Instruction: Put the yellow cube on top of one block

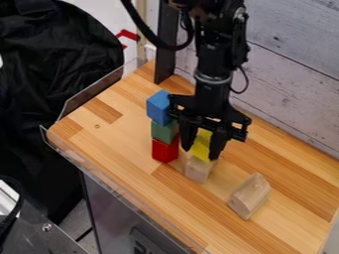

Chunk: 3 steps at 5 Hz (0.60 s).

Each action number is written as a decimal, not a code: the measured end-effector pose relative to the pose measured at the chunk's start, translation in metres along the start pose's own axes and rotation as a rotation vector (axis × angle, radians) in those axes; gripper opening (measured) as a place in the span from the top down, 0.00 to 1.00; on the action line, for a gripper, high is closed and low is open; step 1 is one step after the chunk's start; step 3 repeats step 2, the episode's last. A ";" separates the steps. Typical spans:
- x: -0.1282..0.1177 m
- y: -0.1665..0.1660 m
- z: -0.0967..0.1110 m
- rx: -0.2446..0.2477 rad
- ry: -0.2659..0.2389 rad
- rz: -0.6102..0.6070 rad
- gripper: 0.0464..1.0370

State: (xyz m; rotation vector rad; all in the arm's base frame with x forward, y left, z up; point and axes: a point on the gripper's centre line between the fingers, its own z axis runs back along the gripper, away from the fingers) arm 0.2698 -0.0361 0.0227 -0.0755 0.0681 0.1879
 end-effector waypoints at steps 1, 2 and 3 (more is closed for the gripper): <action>-0.004 0.000 -0.004 0.005 0.041 0.031 0.37; -0.004 0.001 -0.003 -0.003 0.039 0.045 0.10; -0.004 0.001 -0.003 -0.003 0.039 0.045 0.10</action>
